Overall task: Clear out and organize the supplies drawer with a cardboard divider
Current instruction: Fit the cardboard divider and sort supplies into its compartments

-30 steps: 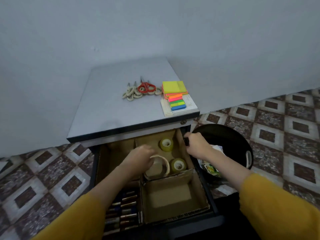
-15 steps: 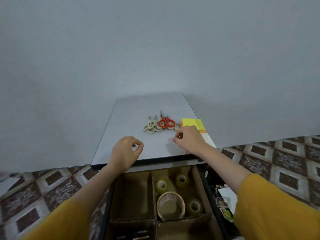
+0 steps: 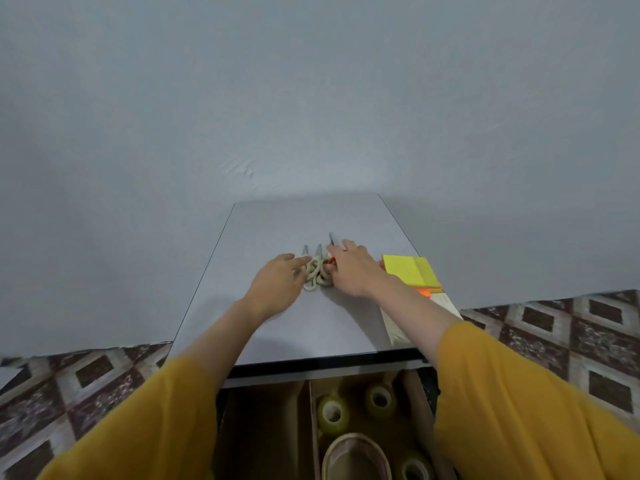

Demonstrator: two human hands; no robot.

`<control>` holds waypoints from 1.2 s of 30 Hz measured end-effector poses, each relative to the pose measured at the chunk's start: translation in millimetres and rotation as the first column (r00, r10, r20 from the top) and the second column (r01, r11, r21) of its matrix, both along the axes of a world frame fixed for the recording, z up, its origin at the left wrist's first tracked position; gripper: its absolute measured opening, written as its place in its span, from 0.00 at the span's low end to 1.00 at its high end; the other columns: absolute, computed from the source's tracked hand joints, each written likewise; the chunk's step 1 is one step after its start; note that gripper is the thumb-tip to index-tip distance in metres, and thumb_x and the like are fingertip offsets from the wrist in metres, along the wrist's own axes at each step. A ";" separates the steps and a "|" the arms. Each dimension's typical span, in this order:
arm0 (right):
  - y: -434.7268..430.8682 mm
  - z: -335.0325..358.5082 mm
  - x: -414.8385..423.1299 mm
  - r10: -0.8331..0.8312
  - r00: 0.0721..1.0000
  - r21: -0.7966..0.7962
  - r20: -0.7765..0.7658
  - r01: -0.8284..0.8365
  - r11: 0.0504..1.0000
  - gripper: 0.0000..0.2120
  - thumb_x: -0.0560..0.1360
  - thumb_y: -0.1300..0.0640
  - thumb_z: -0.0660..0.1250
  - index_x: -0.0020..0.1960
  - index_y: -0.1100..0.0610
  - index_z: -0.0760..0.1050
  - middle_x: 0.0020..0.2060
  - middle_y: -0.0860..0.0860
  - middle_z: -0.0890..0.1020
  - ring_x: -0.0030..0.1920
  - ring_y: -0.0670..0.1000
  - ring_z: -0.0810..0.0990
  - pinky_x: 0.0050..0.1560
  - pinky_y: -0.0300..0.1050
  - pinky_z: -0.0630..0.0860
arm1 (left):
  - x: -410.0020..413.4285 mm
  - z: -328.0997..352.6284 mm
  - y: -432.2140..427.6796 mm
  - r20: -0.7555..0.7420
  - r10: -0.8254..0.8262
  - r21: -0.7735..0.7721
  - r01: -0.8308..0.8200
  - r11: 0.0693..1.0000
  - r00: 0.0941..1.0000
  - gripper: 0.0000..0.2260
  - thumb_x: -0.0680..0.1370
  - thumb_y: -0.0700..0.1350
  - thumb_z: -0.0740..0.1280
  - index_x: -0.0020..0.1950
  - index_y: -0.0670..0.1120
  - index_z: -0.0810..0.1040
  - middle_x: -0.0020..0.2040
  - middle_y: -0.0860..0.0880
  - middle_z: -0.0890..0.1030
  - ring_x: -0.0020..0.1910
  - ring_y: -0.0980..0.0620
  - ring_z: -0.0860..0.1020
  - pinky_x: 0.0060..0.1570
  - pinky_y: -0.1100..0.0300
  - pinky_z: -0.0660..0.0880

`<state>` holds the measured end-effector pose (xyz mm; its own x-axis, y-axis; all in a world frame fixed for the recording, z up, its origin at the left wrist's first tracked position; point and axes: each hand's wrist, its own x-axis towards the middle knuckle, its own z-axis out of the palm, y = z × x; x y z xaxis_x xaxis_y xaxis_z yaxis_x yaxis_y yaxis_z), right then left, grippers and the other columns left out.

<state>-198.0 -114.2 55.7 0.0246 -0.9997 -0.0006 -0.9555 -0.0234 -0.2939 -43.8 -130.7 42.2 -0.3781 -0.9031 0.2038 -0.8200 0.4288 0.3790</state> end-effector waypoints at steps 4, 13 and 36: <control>-7.5 -8.6 8.2 -0.127 0.991 0.019 -0.042 0.128 0.992 0.21 0.81 0.50 0.51 0.70 0.57 0.62 0.68 0.61 0.64 0.67 0.63 0.63 0.63 0.57 0.63 | -10.5 -12.9 -5.1 0.044 -0.028 0.061 0.025 0.998 0.999 0.19 0.82 0.47 0.55 0.73 0.47 0.64 0.70 0.44 0.68 0.68 0.46 0.67 0.64 0.59 0.60; 13.5 -10.8 25.4 -0.058 0.998 -0.007 -0.003 0.058 0.998 0.20 0.79 0.49 0.55 0.68 0.56 0.67 0.64 0.60 0.70 0.64 0.62 0.68 0.61 0.54 0.67 | 16.7 -12.7 12.6 -0.069 0.028 0.066 -0.023 0.998 0.997 0.15 0.79 0.52 0.61 0.58 0.45 0.78 0.53 0.47 0.79 0.52 0.49 0.76 0.47 0.61 0.69; 36.0 36.2 24.2 -0.008 0.998 0.194 -0.064 0.020 0.981 0.14 0.70 0.56 0.69 0.33 0.56 0.65 0.42 0.54 0.74 0.51 0.57 0.75 0.53 0.45 0.63 | 32.0 5.2 21.7 -0.166 0.321 0.440 -0.222 0.870 0.932 0.36 0.72 0.48 0.73 0.74 0.40 0.60 0.70 0.42 0.68 0.68 0.44 0.68 0.66 0.55 0.65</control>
<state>-173.8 -78.3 91.8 0.0044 -0.9805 -0.1963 -0.9720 0.0419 -0.2314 -11.8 -108.9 47.3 -0.0940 -0.9834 -0.1552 -0.7513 -0.0322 0.6592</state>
